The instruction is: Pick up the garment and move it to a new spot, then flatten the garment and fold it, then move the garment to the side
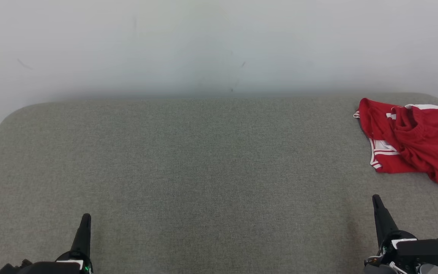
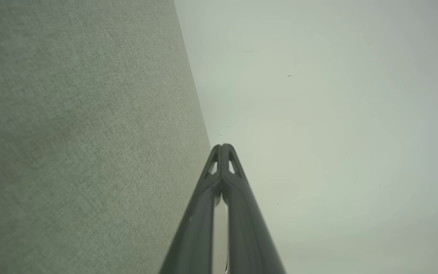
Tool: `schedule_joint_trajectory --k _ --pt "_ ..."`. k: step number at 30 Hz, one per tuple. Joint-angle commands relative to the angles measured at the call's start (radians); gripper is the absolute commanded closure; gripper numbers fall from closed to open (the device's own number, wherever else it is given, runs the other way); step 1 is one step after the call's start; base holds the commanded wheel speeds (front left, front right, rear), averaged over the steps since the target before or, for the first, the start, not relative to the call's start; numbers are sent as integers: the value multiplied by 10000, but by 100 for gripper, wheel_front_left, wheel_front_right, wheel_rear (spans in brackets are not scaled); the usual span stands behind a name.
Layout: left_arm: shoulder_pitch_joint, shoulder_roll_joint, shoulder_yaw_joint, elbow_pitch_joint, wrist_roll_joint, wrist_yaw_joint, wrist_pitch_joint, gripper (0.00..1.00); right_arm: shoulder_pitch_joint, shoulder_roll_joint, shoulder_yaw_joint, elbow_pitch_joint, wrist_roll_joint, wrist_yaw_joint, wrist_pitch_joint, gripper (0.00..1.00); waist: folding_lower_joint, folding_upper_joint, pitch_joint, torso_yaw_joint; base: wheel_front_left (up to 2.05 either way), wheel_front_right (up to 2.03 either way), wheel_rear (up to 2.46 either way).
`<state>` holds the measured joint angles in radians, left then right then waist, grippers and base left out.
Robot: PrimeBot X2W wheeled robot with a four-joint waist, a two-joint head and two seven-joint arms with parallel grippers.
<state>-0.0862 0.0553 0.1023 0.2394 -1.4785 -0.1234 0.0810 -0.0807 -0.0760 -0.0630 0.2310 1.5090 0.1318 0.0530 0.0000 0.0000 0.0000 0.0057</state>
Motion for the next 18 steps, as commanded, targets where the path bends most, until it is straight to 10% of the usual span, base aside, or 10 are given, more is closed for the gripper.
schedule_joint_trajectory --k 1,18 --pt "-156 -17 51 9 -260 -38 77 100 -115 -19 -53 -2 263 -18 90 100 0 0 3 -6 0 0 0" --pt "-274 -63 143 70 -1330 -88 360 100 -281 16 -195 125 1308 -21 365 100 0 0 30 -54 0 0 0"
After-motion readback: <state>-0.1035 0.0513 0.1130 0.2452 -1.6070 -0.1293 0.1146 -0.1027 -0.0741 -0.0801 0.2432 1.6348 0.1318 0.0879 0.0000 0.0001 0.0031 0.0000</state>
